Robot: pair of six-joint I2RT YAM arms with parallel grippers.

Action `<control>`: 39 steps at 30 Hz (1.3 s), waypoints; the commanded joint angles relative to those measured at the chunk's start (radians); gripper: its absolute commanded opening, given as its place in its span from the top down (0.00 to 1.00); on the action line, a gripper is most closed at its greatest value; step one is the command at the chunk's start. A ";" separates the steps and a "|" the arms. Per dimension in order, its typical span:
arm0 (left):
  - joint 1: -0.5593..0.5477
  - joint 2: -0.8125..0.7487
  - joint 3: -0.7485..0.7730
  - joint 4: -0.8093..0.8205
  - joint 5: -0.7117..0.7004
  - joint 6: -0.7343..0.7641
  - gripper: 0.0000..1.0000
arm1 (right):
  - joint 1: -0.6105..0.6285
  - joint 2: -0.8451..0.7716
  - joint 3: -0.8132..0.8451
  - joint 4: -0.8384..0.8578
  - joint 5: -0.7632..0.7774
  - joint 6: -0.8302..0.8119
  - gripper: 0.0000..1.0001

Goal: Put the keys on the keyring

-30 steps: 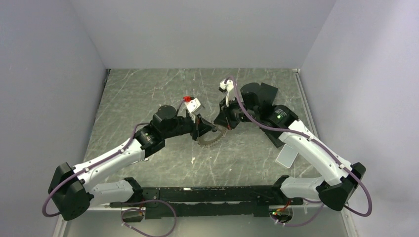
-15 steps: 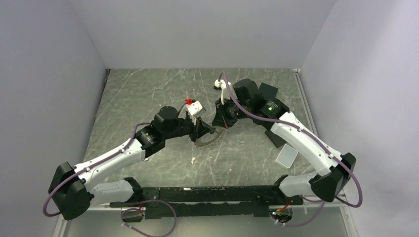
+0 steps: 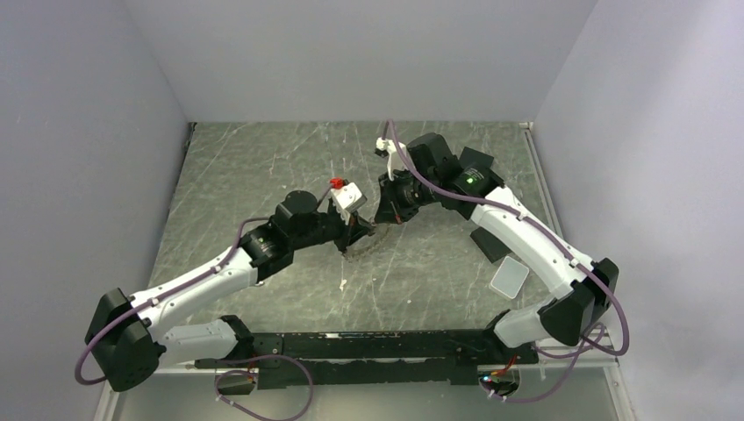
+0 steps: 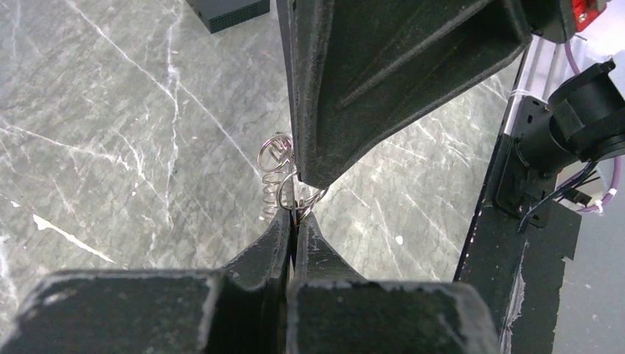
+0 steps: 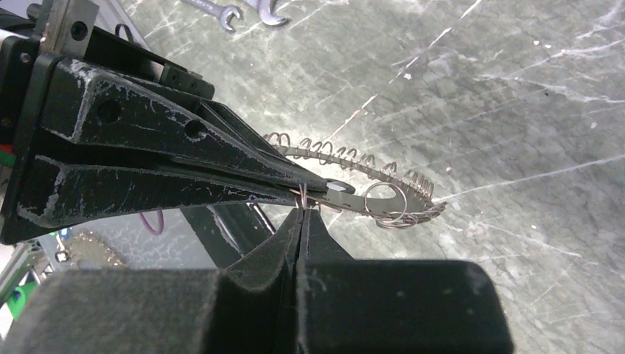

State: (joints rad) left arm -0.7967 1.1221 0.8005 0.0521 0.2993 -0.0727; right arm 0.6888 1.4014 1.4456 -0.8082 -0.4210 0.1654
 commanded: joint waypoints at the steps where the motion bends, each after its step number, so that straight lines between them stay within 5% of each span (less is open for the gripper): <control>1: 0.001 -0.019 0.029 -0.027 -0.113 0.077 1.00 | -0.007 0.002 0.060 -0.085 -0.065 0.016 1.00; 13: -0.076 -0.017 0.024 -0.005 -0.145 0.169 1.00 | -0.054 0.059 0.089 -0.139 -0.140 0.015 1.00; 19: -0.076 -0.026 -0.012 0.080 -0.230 -0.004 1.00 | -0.054 -0.015 0.061 -0.029 -0.130 0.038 0.63; 22: -0.074 -0.047 -0.051 0.163 -0.204 -0.083 1.00 | -0.054 -0.071 0.038 0.034 -0.096 0.047 0.52; 39: 0.008 -0.076 -0.106 0.443 0.065 -0.443 1.00 | -0.049 -0.311 -0.196 0.393 -0.057 0.072 0.57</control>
State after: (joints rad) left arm -0.8101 1.0554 0.7120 0.3210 0.2520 -0.3958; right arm 0.6380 1.1095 1.2598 -0.5354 -0.4706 0.2298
